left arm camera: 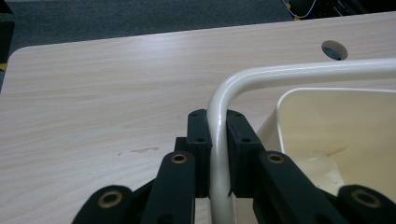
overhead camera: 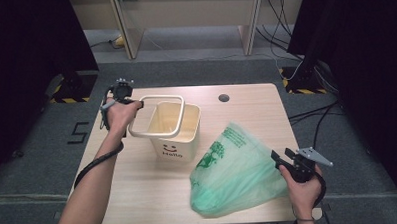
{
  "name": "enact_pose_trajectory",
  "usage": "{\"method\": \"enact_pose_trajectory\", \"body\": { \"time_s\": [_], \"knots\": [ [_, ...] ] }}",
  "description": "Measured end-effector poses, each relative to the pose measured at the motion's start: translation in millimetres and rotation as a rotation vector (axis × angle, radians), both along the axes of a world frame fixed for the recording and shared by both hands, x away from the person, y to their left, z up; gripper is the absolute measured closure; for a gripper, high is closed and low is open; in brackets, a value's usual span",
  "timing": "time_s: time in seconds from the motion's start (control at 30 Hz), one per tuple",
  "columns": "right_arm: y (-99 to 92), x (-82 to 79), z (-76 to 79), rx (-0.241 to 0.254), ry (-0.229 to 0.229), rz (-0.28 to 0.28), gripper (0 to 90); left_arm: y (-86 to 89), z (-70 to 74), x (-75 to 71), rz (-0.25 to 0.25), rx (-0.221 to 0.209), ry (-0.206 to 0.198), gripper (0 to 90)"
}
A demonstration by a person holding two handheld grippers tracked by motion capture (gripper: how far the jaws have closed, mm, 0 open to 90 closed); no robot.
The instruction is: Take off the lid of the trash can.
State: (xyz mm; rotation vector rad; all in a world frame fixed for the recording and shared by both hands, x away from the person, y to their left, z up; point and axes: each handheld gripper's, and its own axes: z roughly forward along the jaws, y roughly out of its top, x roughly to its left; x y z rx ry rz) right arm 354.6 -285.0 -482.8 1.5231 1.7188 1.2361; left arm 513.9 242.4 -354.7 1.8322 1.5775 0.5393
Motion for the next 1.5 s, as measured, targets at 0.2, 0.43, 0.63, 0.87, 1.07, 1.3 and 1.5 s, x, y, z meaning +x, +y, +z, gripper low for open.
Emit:
{"method": "enact_pose_trajectory", "body": {
  "time_s": [0.2,0.43,0.63,0.87,1.07,1.3,1.5],
  "knots": [
    [-0.6,-0.4,0.2,0.004,-0.002,-0.002,40.2,5.9,1.6,-1.4,0.006,-0.002,-0.003,80.9],
    [-0.6,-0.5,0.3,0.003,-0.003,-0.003,40.3,14.7,2.0,-3.5,0.018,-0.002,-0.005,80.8],
    [-0.2,-0.4,0.3,0.003,-0.001,-0.002,40.3,20.5,5.0,-5.6,0.023,-0.004,-0.012,80.8],
    [0.0,-0.7,0.3,0.009,0.003,-0.005,40.3,26.3,4.2,-7.2,0.032,-0.002,-0.01,80.9],
    [0.2,-0.7,0.3,0.007,0.002,-0.004,40.3,31.8,2.5,-9.1,0.039,0.0,-0.006,80.9],
    [0.2,-0.7,0.2,0.008,0.003,-0.005,40.3,37.0,2.3,-11.2,0.046,-0.001,-0.009,80.9],
    [-0.3,-0.8,0.3,0.004,0.001,-0.004,40.3,41.3,1.8,-11.9,0.053,-0.004,-0.008,80.9]
  ]
}}
